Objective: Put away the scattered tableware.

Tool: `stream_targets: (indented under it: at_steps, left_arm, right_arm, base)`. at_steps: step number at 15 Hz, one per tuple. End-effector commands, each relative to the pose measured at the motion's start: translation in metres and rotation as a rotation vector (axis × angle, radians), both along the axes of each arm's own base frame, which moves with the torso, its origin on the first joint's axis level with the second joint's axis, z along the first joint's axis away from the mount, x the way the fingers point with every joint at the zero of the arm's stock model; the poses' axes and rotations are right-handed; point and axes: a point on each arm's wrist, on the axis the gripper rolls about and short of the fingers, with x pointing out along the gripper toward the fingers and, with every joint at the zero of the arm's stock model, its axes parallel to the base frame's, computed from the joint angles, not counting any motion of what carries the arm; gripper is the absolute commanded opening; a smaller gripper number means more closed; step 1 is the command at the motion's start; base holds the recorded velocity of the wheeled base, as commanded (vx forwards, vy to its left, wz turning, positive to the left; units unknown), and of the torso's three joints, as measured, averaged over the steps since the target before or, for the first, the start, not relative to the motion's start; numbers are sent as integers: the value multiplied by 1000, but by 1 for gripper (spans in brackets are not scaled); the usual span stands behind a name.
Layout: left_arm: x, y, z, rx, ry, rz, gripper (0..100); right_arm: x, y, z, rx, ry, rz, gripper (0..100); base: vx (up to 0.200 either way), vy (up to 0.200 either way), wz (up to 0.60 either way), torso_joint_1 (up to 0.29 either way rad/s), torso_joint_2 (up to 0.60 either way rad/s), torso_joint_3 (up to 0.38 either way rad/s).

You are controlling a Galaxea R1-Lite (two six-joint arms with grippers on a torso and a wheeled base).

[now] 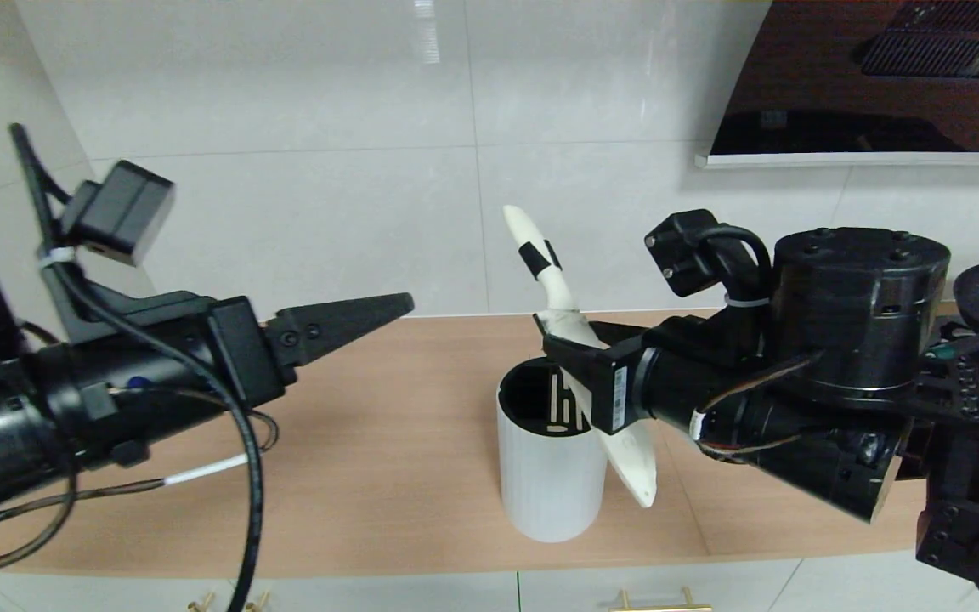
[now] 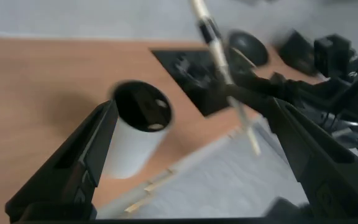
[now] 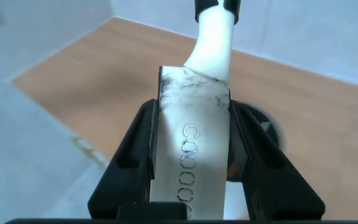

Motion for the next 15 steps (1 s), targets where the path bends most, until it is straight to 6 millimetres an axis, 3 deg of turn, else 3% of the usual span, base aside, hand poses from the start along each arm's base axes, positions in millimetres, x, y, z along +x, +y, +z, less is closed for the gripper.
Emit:
stream_targets:
  at_steps: [1, 4, 7, 15]
  left_arm:
    - [32, -28, -23, 25, 70, -51, 100]
    - [51, -39, -24, -58, 42, -71, 100]
    - [63, -45, -33, -56, 44, -83, 100]
    - [71, -50, -36, -69, 23, -68, 100]
  right_arm:
    - [-3, 13, -9, -12, 23, 32, 0]
    - [-20, 28, -8, 6, 71, 82, 0]
    - [-23, 40, -13, 2, 101, 45, 0]
    - [-35, 49, -17, 4, 121, 87, 0]
  base:
    - [0, 0, 0, 0, 0, 0]
    - [0, 0, 0, 0, 0, 0]
    - [0, 0, 0, 0, 0, 0]
    - [0, 0, 0, 0, 0, 0]
